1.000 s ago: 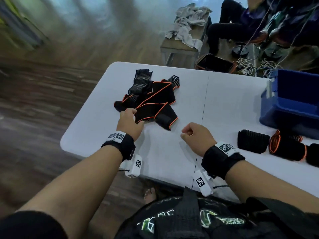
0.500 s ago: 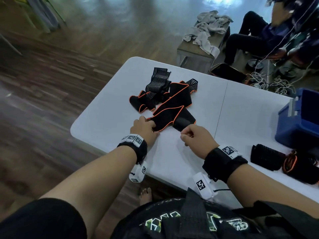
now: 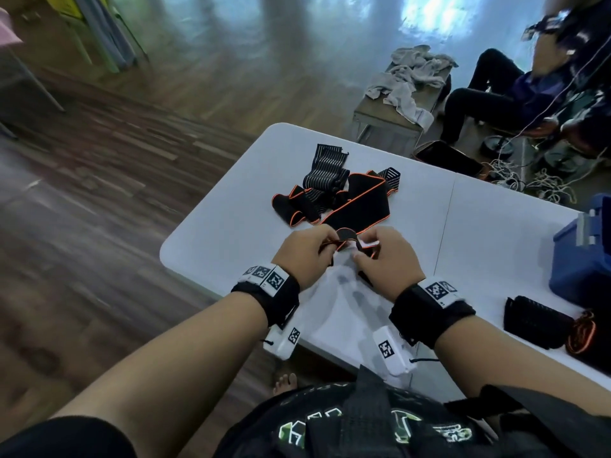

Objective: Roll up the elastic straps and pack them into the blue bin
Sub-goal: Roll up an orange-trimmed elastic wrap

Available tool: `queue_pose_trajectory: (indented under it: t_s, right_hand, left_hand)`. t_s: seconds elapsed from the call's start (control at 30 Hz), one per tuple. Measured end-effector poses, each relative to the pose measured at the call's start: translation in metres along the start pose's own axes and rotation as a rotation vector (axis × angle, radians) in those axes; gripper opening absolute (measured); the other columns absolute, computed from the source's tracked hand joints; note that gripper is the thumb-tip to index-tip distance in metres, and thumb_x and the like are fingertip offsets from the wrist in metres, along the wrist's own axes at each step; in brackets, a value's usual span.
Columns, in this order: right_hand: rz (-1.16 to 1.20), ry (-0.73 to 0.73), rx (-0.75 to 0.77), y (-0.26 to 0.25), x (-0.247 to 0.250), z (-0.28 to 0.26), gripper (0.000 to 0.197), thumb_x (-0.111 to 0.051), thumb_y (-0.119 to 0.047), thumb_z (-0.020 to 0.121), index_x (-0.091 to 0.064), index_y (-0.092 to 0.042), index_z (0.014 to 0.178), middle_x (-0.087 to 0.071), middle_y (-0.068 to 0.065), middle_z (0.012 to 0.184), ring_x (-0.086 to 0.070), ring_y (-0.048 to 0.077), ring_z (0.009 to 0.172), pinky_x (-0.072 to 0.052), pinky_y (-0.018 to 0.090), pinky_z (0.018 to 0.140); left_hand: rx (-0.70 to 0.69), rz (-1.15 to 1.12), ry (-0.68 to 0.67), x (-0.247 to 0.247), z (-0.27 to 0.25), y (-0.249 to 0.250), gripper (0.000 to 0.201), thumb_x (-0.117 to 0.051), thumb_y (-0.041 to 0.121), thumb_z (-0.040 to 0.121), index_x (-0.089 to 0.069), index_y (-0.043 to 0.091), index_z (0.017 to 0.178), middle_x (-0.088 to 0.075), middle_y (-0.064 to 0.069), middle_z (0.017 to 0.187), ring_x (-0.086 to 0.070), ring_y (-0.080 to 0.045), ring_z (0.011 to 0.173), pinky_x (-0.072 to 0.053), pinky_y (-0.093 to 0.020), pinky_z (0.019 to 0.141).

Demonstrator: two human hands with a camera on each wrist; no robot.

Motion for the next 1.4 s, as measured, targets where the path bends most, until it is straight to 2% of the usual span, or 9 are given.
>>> queue_pose_trajectory:
  t_s: [0.13, 0.27, 0.4, 0.57, 0.77, 0.9, 1.03, 1.23, 1.4]
  right_hand:
    - [-0.047, -0.07, 0.119, -0.017, 0.002, 0.013, 0.049, -0.075, -0.042, 0.074, -0.059, -0.036, 0.12, -0.06, -0.013, 0.116, -0.057, 0.009, 0.106, -0.048, 0.032, 0.092]
    - [-0.009, -0.049, 0.106, -0.026, 0.002, 0.016, 0.021, -0.074, -0.029, 0.082, -0.069, -0.031, 0.103, -0.069, -0.015, 0.094, -0.062, 0.001, 0.085, -0.048, 0.022, 0.08]
    - [-0.05, 0.067, 0.01, -0.015, -0.004, 0.011, 0.005, -0.069, -0.03, 0.087, -0.066, -0.027, 0.084, -0.064, -0.014, 0.073, -0.057, 0.001, 0.072, -0.037, 0.016, 0.063]
    - [0.065, 0.177, -0.149, 0.0, -0.005, 0.002, 0.022, -0.072, -0.016, 0.082, -0.056, -0.026, 0.093, -0.066, -0.006, 0.086, -0.06, 0.016, 0.077, -0.045, 0.03, 0.075]
    - [0.117, 0.289, -0.222, 0.016, 0.009, -0.019, 0.025, -0.068, -0.012, 0.083, -0.053, -0.028, 0.095, -0.063, -0.012, 0.086, -0.06, 0.012, 0.066, -0.046, 0.03, 0.074]
    - [0.078, 0.282, -0.257, 0.027, 0.021, -0.039, 0.027, -0.06, -0.006, 0.088, -0.065, -0.027, 0.105, -0.061, -0.018, 0.086, -0.054, 0.0, 0.064, -0.038, 0.02, 0.071]
    - [0.062, 0.276, -0.284, 0.038, 0.034, -0.052, 0.039, -0.059, -0.003, 0.088, -0.065, -0.025, 0.119, -0.062, -0.014, 0.105, -0.052, -0.005, 0.074, -0.037, 0.018, 0.079]
    - [0.17, 0.342, -0.283, 0.034, 0.061, -0.046, 0.019, -0.069, -0.014, 0.087, -0.07, -0.032, 0.093, -0.068, -0.019, 0.096, -0.062, -0.001, 0.094, -0.047, 0.021, 0.082]
    - [0.252, 0.415, -0.234, 0.017, 0.102, -0.018, 0.012, -0.073, -0.011, 0.082, -0.072, -0.022, 0.082, -0.068, -0.012, 0.076, -0.061, 0.002, 0.07, -0.049, 0.023, 0.073]
  left_hand:
    - [-0.01, -0.245, 0.0, 0.022, 0.011, 0.015, 0.007, -0.071, 0.017, 0.09, -0.074, 0.018, 0.097, -0.071, 0.008, 0.081, -0.063, -0.003, 0.07, -0.049, -0.015, 0.067]
    - [0.028, -0.437, 0.016, 0.03, 0.023, 0.012, 0.004, -0.073, 0.019, 0.09, -0.073, 0.015, 0.09, -0.068, 0.008, 0.07, -0.056, 0.003, 0.049, -0.043, -0.016, 0.05]
    - [0.021, -0.41, 0.025, 0.037, 0.038, 0.001, 0.013, -0.068, 0.03, 0.093, -0.072, 0.019, 0.088, -0.069, 0.007, 0.074, -0.061, -0.002, 0.064, -0.049, -0.022, 0.064]
    - [0.084, -0.17, 0.034, 0.037, 0.075, -0.035, 0.011, -0.062, 0.032, 0.094, -0.068, 0.023, 0.093, -0.07, 0.01, 0.086, -0.066, -0.013, 0.084, -0.053, -0.032, 0.082]
    - [0.176, 0.173, -0.061, 0.025, 0.127, -0.077, 0.029, -0.065, 0.044, 0.087, -0.067, 0.027, 0.111, -0.064, -0.006, 0.113, -0.06, -0.027, 0.105, -0.052, -0.04, 0.094]
    - [0.15, 0.213, -0.207, 0.008, 0.14, -0.079, 0.012, -0.07, 0.044, 0.083, -0.068, 0.036, 0.091, -0.069, 0.004, 0.102, -0.065, -0.021, 0.097, -0.055, -0.034, 0.087]
    - [0.141, 0.17, -0.214, 0.01, 0.157, -0.063, 0.012, -0.076, 0.018, 0.081, -0.072, 0.029, 0.083, -0.066, 0.009, 0.085, -0.065, -0.018, 0.09, -0.045, -0.023, 0.074]
    - [0.032, 0.1, -0.334, 0.027, 0.175, -0.025, 0.032, -0.067, -0.004, 0.075, -0.073, 0.027, 0.076, -0.071, 0.007, 0.072, -0.069, -0.013, 0.065, -0.048, -0.019, 0.054]
    - [-0.079, 0.0, -0.272, 0.069, 0.187, 0.027, 0.016, -0.085, 0.01, 0.074, -0.072, 0.02, 0.077, -0.067, 0.009, 0.068, -0.06, -0.009, 0.061, -0.048, -0.021, 0.063]
Point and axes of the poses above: each hand's wrist, its own z-axis towards the middle knuckle, its own x-axis out of the back of the hand, y = z × x, the point moved 5 cm from there along z, towards the middle knuckle
